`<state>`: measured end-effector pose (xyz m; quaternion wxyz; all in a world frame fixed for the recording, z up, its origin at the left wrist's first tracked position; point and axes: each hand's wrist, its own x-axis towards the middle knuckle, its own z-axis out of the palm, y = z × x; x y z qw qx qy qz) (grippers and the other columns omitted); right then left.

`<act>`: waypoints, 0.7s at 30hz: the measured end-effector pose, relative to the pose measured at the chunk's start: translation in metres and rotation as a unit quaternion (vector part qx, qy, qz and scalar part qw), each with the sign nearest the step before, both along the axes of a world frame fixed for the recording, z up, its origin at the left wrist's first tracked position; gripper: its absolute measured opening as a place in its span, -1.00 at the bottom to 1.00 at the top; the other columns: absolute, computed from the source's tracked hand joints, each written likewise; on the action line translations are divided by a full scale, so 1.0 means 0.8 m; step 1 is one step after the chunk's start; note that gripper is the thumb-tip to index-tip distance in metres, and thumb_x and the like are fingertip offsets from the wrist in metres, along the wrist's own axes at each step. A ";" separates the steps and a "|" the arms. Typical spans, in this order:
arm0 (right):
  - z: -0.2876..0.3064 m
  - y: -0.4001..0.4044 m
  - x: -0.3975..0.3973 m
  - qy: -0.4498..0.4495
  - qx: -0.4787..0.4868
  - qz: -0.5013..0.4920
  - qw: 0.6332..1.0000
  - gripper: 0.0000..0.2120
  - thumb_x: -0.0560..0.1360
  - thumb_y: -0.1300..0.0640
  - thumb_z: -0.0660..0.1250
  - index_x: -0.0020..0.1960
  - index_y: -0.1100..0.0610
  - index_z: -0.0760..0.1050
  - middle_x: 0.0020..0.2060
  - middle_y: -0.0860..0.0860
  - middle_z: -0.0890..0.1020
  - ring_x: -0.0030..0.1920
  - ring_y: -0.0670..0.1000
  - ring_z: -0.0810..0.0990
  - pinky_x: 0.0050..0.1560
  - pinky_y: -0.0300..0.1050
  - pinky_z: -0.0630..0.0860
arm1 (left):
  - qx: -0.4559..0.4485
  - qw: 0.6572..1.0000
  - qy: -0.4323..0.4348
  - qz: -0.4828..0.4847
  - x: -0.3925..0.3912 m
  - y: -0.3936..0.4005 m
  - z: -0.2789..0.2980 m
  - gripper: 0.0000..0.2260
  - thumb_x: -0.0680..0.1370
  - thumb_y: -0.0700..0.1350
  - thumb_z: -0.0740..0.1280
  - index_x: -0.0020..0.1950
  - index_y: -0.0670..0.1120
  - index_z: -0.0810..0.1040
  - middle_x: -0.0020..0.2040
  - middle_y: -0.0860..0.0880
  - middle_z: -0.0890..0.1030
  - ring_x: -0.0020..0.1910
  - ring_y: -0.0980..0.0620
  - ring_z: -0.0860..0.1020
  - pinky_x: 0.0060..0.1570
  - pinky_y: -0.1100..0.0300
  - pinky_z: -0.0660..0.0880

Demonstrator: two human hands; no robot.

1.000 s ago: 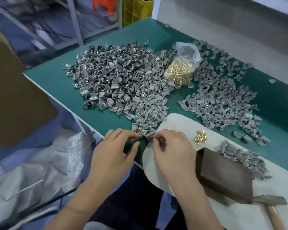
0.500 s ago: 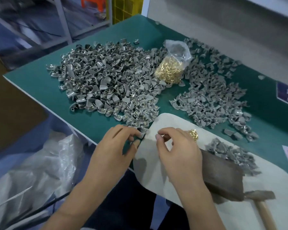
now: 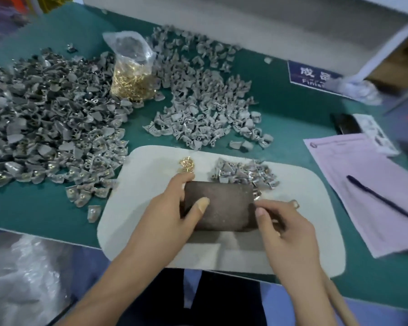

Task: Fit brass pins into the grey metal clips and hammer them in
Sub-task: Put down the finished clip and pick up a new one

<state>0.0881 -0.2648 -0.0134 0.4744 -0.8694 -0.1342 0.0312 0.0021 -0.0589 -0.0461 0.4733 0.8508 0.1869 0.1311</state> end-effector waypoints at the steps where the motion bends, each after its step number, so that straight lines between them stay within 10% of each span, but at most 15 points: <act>1: -0.001 -0.004 -0.002 0.003 0.004 0.008 1.000 -0.75 0.55 0.21 0.40 -0.08 -0.16 0.65 -0.18 -0.25 0.70 -0.14 -0.18 0.66 -0.18 -0.46 0.46 | 0.000 1.000 0.001 -0.004 -0.002 0.001 0.000 -0.57 0.53 0.25 0.30 0.39 0.28 0.33 -0.25 0.12 0.50 -0.25 0.18 0.52 -0.25 0.31 0.42; 6: -0.004 -0.016 -0.011 0.007 -0.021 0.057 0.998 -0.87 0.54 0.02 0.35 -0.03 -0.21 0.62 -0.17 -0.21 0.68 -0.14 -0.09 0.63 -0.16 -0.33 0.49 | -0.001 0.998 0.037 -0.042 -0.024 0.019 0.003 -0.55 0.46 0.33 0.26 0.33 0.36 0.35 -0.33 0.07 0.37 -0.41 0.14 0.37 -0.37 0.33 0.33; 11: 0.001 -0.017 0.021 -0.178 -0.202 0.029 0.963 -0.83 0.47 0.12 0.52 0.05 -0.03 0.66 -0.05 -0.11 0.64 0.04 0.10 0.52 0.03 0.09 0.48 | -0.005 0.997 0.054 -0.052 -0.031 0.020 0.002 -0.56 0.50 0.27 0.29 0.38 0.35 0.35 -0.30 0.07 0.42 -0.39 0.10 0.41 -0.33 0.32 0.38; 15: 0.008 -0.004 0.052 -0.114 -0.313 0.054 0.941 -0.77 0.51 -0.07 0.45 0.16 -0.13 0.57 -0.06 -0.14 0.65 0.10 0.08 0.48 0.09 0.04 0.29 | -0.059 0.995 0.062 -0.060 -0.027 0.022 0.005 -0.55 0.49 0.24 0.34 0.38 0.32 0.38 -0.24 -0.10 0.52 -0.27 -0.18 0.50 -0.14 -0.12 0.52; 21: -0.001 0.022 0.071 -0.141 -0.265 0.048 0.953 -0.79 0.49 -0.14 0.47 0.06 -0.10 0.57 -0.17 -0.16 0.65 -0.01 0.02 0.52 0.04 0.00 0.23 | -0.086 0.995 0.044 -0.029 -0.027 0.011 0.010 -0.56 0.47 0.24 0.36 0.34 0.28 0.43 -0.33 -0.10 0.38 -0.38 -0.10 0.36 -0.25 0.04 0.46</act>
